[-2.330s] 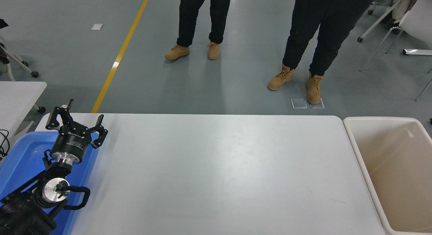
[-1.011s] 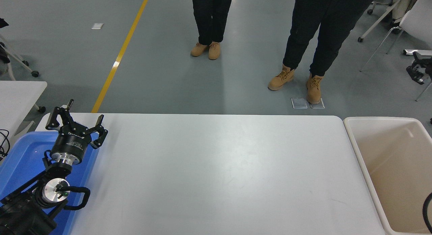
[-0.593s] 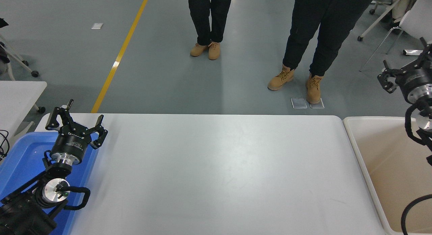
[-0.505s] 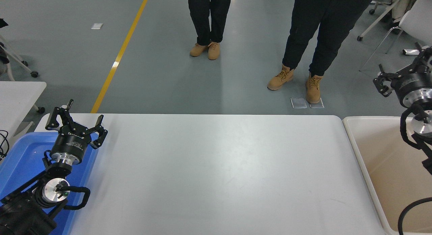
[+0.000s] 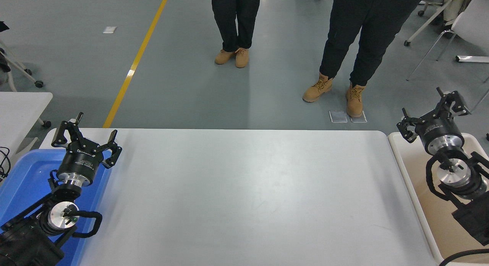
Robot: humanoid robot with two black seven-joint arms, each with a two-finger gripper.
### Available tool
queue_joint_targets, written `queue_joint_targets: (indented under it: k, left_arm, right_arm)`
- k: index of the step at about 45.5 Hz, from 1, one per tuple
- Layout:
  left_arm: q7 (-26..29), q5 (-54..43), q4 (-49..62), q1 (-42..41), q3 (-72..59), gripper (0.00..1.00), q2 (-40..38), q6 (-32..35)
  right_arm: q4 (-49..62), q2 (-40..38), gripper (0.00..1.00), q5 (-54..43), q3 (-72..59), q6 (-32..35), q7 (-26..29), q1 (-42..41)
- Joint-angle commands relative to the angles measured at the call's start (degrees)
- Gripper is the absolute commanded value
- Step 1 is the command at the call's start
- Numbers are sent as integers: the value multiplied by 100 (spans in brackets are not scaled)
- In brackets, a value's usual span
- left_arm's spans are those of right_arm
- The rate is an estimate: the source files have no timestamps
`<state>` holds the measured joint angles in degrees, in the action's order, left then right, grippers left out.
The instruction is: Clean the table surface
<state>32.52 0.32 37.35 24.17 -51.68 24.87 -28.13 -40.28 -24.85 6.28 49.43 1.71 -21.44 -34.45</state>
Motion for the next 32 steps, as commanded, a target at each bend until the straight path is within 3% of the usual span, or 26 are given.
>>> queue_joint_targets:
  k: [1,20,32]
  left_arm:
    - [0,-6,0,0,0,99,0,0]
    - [0,3,0,0,0,99,0,0]
    - [0,-6,0,0,0,99,0,0]
  right_arm:
    - [-32,244,98,-249,-82,-4,-247,184]
    - [117,815,98,-478,-30,-118,-343,140]
    - [1189,1360,98,-417,155,-250,-590,-220]
